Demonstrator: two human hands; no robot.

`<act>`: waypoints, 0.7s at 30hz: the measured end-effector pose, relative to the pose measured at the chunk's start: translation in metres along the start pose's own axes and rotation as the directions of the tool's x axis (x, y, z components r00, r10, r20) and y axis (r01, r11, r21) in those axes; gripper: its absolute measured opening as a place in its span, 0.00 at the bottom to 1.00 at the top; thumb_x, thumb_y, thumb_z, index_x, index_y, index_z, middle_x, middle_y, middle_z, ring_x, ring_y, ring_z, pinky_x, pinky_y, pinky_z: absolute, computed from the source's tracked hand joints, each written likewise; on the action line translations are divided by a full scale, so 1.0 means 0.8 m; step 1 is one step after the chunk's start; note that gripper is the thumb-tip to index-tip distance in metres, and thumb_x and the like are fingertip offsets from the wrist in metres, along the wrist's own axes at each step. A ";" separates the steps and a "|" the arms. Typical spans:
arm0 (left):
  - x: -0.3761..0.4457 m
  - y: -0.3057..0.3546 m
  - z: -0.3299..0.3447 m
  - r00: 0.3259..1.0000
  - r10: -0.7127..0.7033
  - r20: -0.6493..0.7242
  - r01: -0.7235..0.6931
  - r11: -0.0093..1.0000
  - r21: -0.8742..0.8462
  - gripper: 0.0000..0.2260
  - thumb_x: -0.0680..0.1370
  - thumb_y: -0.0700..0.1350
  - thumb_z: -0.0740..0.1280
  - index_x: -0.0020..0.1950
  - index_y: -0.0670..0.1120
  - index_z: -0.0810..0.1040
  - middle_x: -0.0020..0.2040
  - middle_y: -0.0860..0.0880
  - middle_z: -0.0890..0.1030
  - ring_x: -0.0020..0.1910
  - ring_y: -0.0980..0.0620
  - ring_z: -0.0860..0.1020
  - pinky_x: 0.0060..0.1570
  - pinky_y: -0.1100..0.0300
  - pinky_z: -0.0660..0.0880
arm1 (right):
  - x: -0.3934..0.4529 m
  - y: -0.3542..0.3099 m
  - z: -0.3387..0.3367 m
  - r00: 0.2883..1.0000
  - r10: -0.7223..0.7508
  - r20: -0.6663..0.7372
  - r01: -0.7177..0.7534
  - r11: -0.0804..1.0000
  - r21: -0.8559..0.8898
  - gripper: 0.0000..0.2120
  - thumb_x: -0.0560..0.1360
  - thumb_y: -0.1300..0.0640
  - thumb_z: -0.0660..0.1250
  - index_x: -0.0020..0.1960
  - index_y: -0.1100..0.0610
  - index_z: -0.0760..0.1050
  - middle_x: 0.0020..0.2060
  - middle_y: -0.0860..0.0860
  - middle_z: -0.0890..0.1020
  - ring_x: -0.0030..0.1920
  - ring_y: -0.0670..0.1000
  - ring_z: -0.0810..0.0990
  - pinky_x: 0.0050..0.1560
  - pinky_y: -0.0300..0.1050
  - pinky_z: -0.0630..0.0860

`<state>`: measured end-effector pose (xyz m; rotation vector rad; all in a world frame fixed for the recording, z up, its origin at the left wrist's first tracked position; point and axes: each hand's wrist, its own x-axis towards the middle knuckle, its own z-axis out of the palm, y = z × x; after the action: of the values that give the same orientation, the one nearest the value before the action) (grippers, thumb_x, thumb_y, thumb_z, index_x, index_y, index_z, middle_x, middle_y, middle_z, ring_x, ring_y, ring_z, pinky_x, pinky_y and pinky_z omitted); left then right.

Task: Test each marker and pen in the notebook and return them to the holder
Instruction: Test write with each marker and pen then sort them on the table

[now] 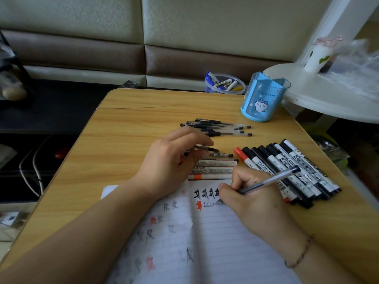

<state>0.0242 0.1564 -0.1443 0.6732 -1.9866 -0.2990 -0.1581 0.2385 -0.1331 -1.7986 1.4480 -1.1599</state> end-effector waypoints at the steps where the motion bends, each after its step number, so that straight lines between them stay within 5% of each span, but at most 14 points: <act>1: 0.000 0.000 0.001 1.000 0.010 0.001 -0.010 1.000 -0.001 0.06 0.77 0.37 0.70 0.54 0.41 0.82 0.52 0.50 0.80 0.51 0.54 0.80 0.47 0.57 0.78 | 0.000 0.000 0.000 1.000 0.003 -0.003 -0.003 1.000 0.001 0.21 0.70 0.67 0.72 0.26 0.56 0.64 0.20 0.48 0.66 0.20 0.41 0.67 0.22 0.33 0.62; 12: -0.001 -0.002 0.002 1.000 0.007 0.003 -0.007 1.000 0.002 0.07 0.78 0.42 0.70 0.55 0.43 0.84 0.50 0.50 0.80 0.48 0.54 0.80 0.43 0.56 0.78 | 0.002 -0.005 -0.003 0.995 0.099 0.031 -0.100 0.995 0.024 0.20 0.71 0.67 0.71 0.27 0.59 0.65 0.19 0.46 0.66 0.19 0.40 0.69 0.19 0.39 0.65; 15: -0.001 0.001 0.001 1.000 0.008 0.002 -0.008 1.000 0.013 0.09 0.77 0.42 0.71 0.56 0.42 0.83 0.47 0.50 0.83 0.46 0.55 0.81 0.44 0.58 0.79 | 0.000 -0.009 -0.003 0.997 0.067 -0.037 -0.059 0.980 0.189 0.16 0.72 0.61 0.73 0.31 0.60 0.69 0.21 0.48 0.72 0.20 0.42 0.69 0.20 0.38 0.64; 18: -0.001 0.002 -0.001 0.996 -0.093 -0.012 0.093 0.995 -0.026 0.16 0.75 0.46 0.73 0.61 0.45 0.80 0.48 0.52 0.84 0.45 0.59 0.83 0.46 0.61 0.81 | 0.001 -0.012 -0.009 0.982 0.062 -0.177 -0.001 0.946 0.325 0.12 0.68 0.50 0.74 0.37 0.57 0.74 0.27 0.54 0.76 0.26 0.48 0.72 0.23 0.49 0.71; 21: -0.002 0.006 0.000 0.991 -0.137 0.002 0.136 0.990 -0.045 0.17 0.73 0.41 0.75 0.61 0.45 0.80 0.49 0.56 0.82 0.49 0.61 0.82 0.49 0.71 0.77 | 0.006 -0.011 -0.017 0.988 0.100 -0.121 -0.036 0.895 0.444 0.05 0.69 0.52 0.74 0.43 0.52 0.81 0.34 0.51 0.81 0.31 0.46 0.76 0.26 0.43 0.74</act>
<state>0.0229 0.1610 -0.1433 0.7821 -1.9311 -0.4243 -0.1655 0.2376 -0.1179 -1.3641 1.1872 -1.4664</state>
